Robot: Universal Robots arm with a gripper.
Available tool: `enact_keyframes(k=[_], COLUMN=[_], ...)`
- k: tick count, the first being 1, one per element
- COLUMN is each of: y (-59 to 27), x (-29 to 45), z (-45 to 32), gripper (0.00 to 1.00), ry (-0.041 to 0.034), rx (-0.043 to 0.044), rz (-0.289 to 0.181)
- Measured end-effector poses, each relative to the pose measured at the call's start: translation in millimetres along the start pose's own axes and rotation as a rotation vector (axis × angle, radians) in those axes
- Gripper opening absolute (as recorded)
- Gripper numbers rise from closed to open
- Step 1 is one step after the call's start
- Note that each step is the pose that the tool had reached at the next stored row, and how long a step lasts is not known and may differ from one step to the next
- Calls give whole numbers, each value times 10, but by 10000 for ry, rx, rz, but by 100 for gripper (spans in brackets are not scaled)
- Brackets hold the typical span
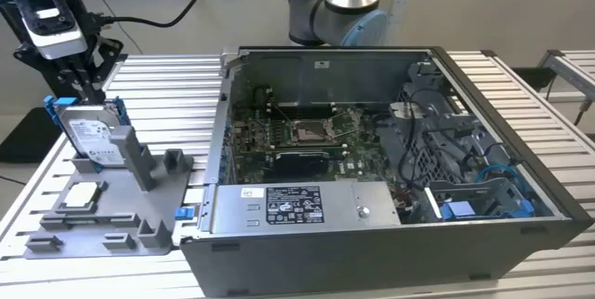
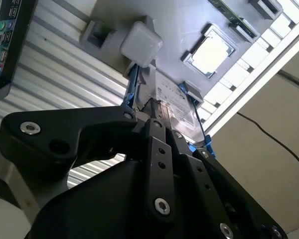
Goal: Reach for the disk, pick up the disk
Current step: 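Reach for the disk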
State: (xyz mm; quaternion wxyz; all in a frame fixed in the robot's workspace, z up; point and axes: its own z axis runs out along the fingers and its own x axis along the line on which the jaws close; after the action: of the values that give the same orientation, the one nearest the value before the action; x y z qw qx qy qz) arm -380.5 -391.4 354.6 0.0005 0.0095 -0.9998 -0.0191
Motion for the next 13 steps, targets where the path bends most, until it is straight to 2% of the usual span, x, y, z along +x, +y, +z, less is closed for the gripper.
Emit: enact_keyframes(k=[4, 8, 10, 13], y=[65, 184, 225, 231], x=[1, 46, 92, 195], z=[4, 12, 15, 18], gripper=[0, 0, 0, 0], ry=[0, -1, 1, -2], rx=[0, -1, 0, -1], rz=[-1, -2, 0, -2])
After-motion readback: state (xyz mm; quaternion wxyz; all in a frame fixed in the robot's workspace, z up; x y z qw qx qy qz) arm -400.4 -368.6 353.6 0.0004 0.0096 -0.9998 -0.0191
